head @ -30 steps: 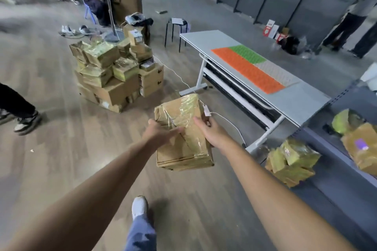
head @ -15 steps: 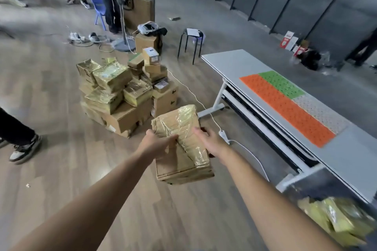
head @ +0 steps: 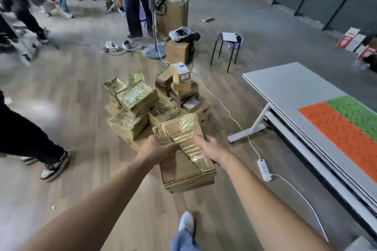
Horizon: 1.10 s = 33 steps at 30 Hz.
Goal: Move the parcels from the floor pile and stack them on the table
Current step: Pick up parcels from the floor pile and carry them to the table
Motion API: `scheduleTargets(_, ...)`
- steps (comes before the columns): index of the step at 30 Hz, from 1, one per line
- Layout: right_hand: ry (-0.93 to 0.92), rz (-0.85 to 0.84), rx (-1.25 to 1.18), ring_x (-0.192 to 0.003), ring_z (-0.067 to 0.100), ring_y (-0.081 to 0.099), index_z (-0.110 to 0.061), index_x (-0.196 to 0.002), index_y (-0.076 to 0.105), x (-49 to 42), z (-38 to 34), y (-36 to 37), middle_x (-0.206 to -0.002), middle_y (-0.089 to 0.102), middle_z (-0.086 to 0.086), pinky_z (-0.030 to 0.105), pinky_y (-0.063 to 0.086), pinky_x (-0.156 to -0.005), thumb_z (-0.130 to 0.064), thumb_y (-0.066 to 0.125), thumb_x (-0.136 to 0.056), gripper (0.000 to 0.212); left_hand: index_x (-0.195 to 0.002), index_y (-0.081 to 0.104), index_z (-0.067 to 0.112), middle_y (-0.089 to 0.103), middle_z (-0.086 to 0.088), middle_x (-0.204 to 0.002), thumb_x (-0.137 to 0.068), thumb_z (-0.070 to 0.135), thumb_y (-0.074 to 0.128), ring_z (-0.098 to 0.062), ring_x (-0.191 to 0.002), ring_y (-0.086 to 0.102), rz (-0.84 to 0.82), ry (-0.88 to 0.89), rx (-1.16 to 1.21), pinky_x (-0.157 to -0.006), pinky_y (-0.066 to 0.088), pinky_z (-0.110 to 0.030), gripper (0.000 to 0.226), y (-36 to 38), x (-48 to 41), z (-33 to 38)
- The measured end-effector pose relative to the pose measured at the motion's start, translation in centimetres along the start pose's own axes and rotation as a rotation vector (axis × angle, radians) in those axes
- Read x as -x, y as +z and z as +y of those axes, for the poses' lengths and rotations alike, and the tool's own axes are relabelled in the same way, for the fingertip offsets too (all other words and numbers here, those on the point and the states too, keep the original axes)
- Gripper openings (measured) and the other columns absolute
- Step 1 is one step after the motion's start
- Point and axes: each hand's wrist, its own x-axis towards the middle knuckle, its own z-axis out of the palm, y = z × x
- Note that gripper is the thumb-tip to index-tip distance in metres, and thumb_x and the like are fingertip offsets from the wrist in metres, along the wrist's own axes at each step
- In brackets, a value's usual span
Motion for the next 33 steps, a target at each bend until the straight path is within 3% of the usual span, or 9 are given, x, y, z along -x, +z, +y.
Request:
scheduleTargets(3,0.023,-0.031,0.019,-0.129,0.024,0.046,-0.019,-0.140,0.049,-5.8,-2.1,-0.7,-0.143,0.050,0.002,0.033,0.034,-0.098,-0.064,0.040,-0.094,0.065,-0.101,0.064,0.018,0.072,0.002,-0.091,-0.053,0.063,0.075,-0.014,-0.080,0.069,0.032,-0.037,-0.038,-0.074,0.060,-0.038,0.067,-1.0,-5.8,1.5)
scheduleTargets(5,0.025,-0.046,0.042,-0.111,0.020,0.052,-0.023,-0.109,0.060,-9.3,-3.4,-1.1,-0.125,0.057,0.001,0.030,0.037,-0.089,-0.059,0.041,-0.096,0.043,-0.102,0.059,0.021,0.070,0.004,-0.092,-0.051,0.064,0.070,-0.014,-0.082,0.068,0.060,-0.049,-0.106,-0.077,0.058,-0.039,0.068,-1.5,-9.4,2.3)
scheduleTargets(7,0.048,-0.047,0.062,-0.101,0.016,0.049,-0.027,-0.083,0.046,-12.5,-4.2,-1.2,-0.111,0.053,-0.001,0.029,0.035,-0.081,-0.055,0.045,-0.095,0.030,-0.102,0.055,0.022,0.069,0.004,-0.093,-0.057,0.060,0.067,-0.016,-0.084,0.067,0.073,-0.038,-0.183,-0.078,0.057,-0.039,0.060,-1.9,-12.6,3.1)
scheduleTargets(11,0.112,-0.031,0.114,-0.102,0.023,0.060,-0.018,-0.104,0.052,-18.4,-4.8,-0.4,-0.111,0.061,0.005,0.031,0.045,-0.083,-0.049,0.051,-0.089,0.034,-0.105,0.050,0.016,0.064,-0.003,-0.100,-0.078,0.045,0.067,-0.024,-0.093,0.063,0.054,-0.049,-0.272,-0.083,0.053,-0.039,0.042,-3.1,-17.3,5.3)
scheduleTargets(16,0.180,0.081,0.067,-0.082,0.026,0.061,-0.018,-0.078,0.051,-25.5,-6.7,1.4,-0.081,0.059,0.000,0.032,0.050,-0.068,-0.037,0.056,-0.090,0.023,-0.108,0.049,0.009,0.062,-0.012,-0.109,-0.089,0.025,0.057,-0.030,-0.099,0.060,0.017,-0.038,-0.353,-0.076,0.046,-0.033,0.025,-5.3,-25.4,5.9)
scheduleTargets(19,0.231,0.161,0.036,-0.085,0.030,0.063,-0.014,-0.080,0.052,-30.1,-8.7,2.9,-0.083,0.059,0.005,0.038,0.051,-0.072,-0.031,0.058,-0.090,0.020,-0.115,0.052,0.009,0.060,-0.006,-0.104,-0.091,0.026,0.054,-0.024,-0.093,0.057,-0.058,-0.013,-0.339,-0.073,0.042,-0.029,0.030,-7.1,-30.3,5.9)
scheduleTargets(23,0.321,0.270,0.012,-0.068,0.022,0.055,-0.010,-0.083,0.054,-36.2,-11.5,5.7,-0.080,0.058,0.005,0.031,0.040,-0.057,-0.030,0.056,-0.092,0.023,-0.121,0.056,0.008,0.062,-0.005,-0.108,-0.091,0.018,0.053,-0.019,-0.088,0.054,-0.168,-0.005,-0.324,-0.072,0.040,-0.026,0.032,-9.9,-37.5,4.9)
scheduleTargets(30,0.486,0.437,-0.056,-0.086,0.032,0.060,-0.008,-0.093,0.055,-45.0,-13.1,10.2,-0.091,0.063,0.009,0.045,0.052,-0.081,-0.028,0.048,-0.093,0.021,-0.103,0.056,0.014,0.065,-0.001,-0.093,-0.090,0.015,0.051,-0.010,-0.071,0.054,-0.295,0.009,-0.333,-0.049,0.037,-0.013,0.014,-12.3,-46.9,3.3)
scheduleTargets(33,0.517,0.492,-0.086,-0.089,0.035,0.060,-0.005,-0.092,0.053,-48.5,-12.1,11.2,-0.093,0.062,0.012,0.044,0.050,-0.080,-0.023,0.047,-0.094,0.019,-0.100,0.062,0.014,0.067,-0.007,-0.103,-0.092,0.022,0.055,-0.017,-0.079,0.057,-0.394,0.070,-0.393,-0.060,0.045,-0.009,0.014,-11.4,-49.0,2.7)
